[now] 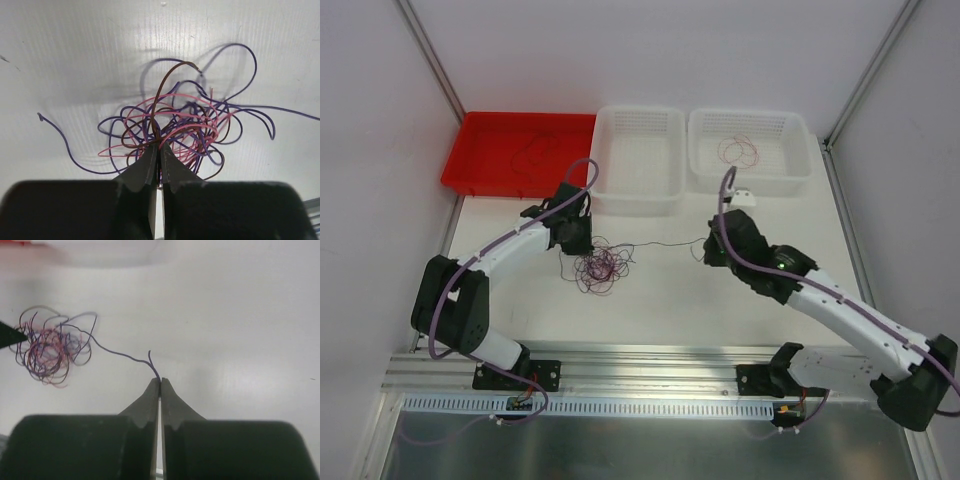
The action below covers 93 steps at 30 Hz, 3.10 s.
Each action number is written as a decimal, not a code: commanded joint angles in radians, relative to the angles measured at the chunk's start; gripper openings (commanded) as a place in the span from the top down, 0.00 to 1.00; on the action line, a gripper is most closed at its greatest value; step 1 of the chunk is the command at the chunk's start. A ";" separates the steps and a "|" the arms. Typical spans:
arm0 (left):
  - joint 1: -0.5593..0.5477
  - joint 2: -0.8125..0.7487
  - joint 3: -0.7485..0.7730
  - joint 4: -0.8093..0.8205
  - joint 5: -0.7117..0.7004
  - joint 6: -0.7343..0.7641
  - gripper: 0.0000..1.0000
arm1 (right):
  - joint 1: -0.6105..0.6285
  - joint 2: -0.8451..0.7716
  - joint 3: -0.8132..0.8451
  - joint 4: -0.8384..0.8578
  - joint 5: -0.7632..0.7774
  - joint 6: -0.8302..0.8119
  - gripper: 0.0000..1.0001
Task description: Untangle the cables
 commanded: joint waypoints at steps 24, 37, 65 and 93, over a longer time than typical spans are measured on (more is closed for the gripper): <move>0.000 0.006 0.034 -0.061 -0.267 0.106 1.00 | -0.211 -0.270 0.745 -0.373 0.254 -0.412 0.99; 0.046 0.047 0.071 -0.127 -0.421 0.134 1.00 | -0.209 -0.306 0.845 -0.298 0.305 -0.470 0.99; -0.049 -0.486 -0.177 0.280 0.259 0.342 0.28 | -0.209 -0.088 0.566 -0.137 -0.413 -0.246 0.99; -0.311 -0.318 -0.250 0.827 0.428 0.364 0.17 | -0.129 -0.071 0.386 0.141 -0.786 -0.111 0.99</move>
